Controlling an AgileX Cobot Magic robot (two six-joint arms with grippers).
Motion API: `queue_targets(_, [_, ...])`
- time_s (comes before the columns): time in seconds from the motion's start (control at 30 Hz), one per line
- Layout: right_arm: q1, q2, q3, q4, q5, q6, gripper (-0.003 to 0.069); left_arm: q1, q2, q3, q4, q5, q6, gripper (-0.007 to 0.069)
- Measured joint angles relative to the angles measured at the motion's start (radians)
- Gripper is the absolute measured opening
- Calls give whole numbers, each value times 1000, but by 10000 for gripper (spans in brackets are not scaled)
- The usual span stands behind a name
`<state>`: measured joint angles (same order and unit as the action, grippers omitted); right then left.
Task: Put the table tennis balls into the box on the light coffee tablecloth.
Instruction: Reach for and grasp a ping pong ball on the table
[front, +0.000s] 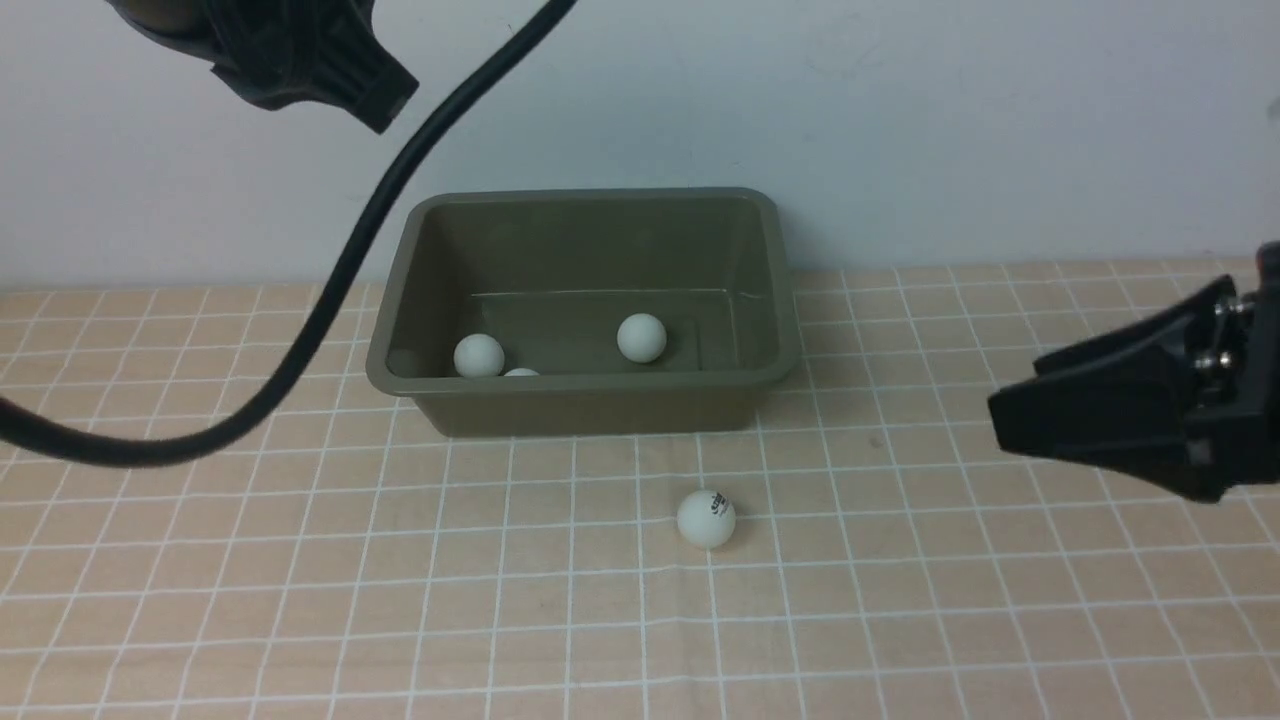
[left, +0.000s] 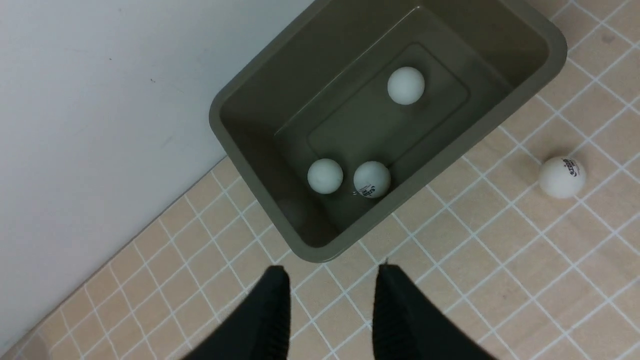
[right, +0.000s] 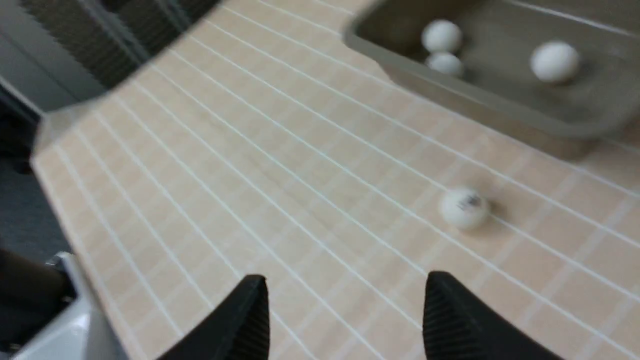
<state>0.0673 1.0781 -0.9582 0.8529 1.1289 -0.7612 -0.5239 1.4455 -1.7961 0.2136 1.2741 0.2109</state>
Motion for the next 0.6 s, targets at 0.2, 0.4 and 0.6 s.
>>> queue_targets(0.2, [0, 0, 0, -326, -83, 235, 383, 0, 0, 0, 1, 0, -3, 183])
queue_targets(0.4, [33, 11, 0, -287, -123, 218, 383, 0, 2, 0, 1, 0, -5, 183])
queue_targets(0.6, [169, 115, 0, -206, -222, 131, 383, 0, 2, 0, 1, 0, -5, 183])
